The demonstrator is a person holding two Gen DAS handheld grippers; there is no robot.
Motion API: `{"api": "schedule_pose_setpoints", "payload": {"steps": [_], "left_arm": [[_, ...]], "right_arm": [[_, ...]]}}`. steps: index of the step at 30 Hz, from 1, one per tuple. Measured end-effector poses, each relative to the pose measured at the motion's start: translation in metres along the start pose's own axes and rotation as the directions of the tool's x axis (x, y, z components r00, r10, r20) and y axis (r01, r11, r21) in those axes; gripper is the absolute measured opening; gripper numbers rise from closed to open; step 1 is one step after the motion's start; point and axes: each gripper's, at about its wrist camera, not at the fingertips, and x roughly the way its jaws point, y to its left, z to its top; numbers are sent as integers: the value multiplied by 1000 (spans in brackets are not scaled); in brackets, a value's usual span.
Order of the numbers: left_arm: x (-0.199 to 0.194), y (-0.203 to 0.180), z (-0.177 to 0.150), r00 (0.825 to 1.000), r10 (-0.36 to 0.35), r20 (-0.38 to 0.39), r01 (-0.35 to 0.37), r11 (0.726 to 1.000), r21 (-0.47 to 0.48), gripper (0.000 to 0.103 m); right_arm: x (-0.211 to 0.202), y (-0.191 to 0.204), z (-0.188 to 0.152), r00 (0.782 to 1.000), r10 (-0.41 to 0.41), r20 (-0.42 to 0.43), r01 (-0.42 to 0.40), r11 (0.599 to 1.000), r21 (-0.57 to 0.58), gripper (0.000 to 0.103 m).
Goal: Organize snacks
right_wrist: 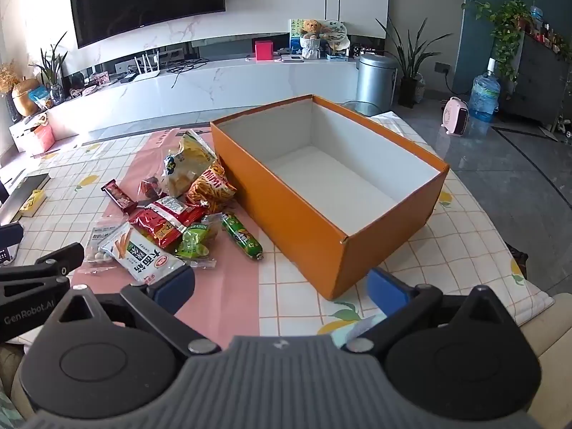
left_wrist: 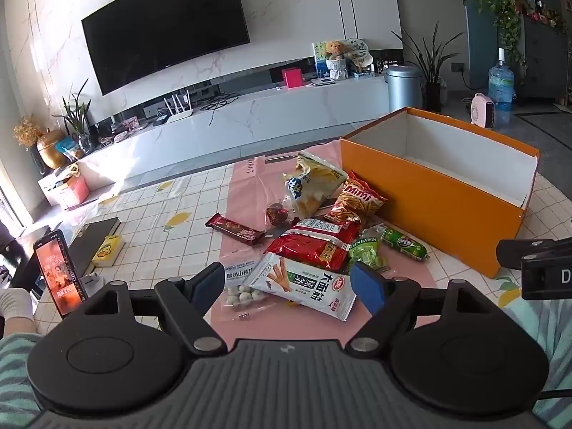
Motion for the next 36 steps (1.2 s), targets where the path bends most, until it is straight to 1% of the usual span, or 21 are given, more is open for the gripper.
{"api": "schedule_pose_setpoints", "payload": {"steps": [3, 4, 6, 7, 10, 14, 25, 36], "left_arm": [[0, 4, 1, 999, -35, -6, 35, 999, -20, 94], [4, 10, 3, 999, -35, -22, 35, 999, -26, 94], [0, 12, 0, 1000, -25, -6, 25, 999, -40, 93], [2, 10, 1, 1000, -14, -14, 14, 999, -39, 93], [7, 14, -2, 1000, -13, -16, 12, 998, -57, 93], [9, 19, -2, 1000, -3, -18, 2, 998, -62, 93], [11, 31, -5, 1000, -18, -18, 16, 996, -90, 93], [10, 34, -6, 1000, -22, -15, 20, 995, -101, 93]], "right_arm": [[-2, 0, 0, 1000, 0, 5, 0, 1000, -1, 99], [-3, 0, 0, 1000, 2, 7, -2, 1000, -2, 99], [1, -2, -2, 1000, 3, 8, -3, 1000, -5, 99], [0, -1, -2, 1000, 1, 9, -1, 1000, -8, 99], [-3, 1, 1, 1000, -4, 4, 4, 1000, -18, 99], [0, 9, 3, 999, -34, 1, 34, 999, -35, 99], [1, 22, 6, 998, -62, -1, 61, 997, -55, 99], [1, 32, 9, 998, -59, 8, 59, 996, -73, 99]]}}
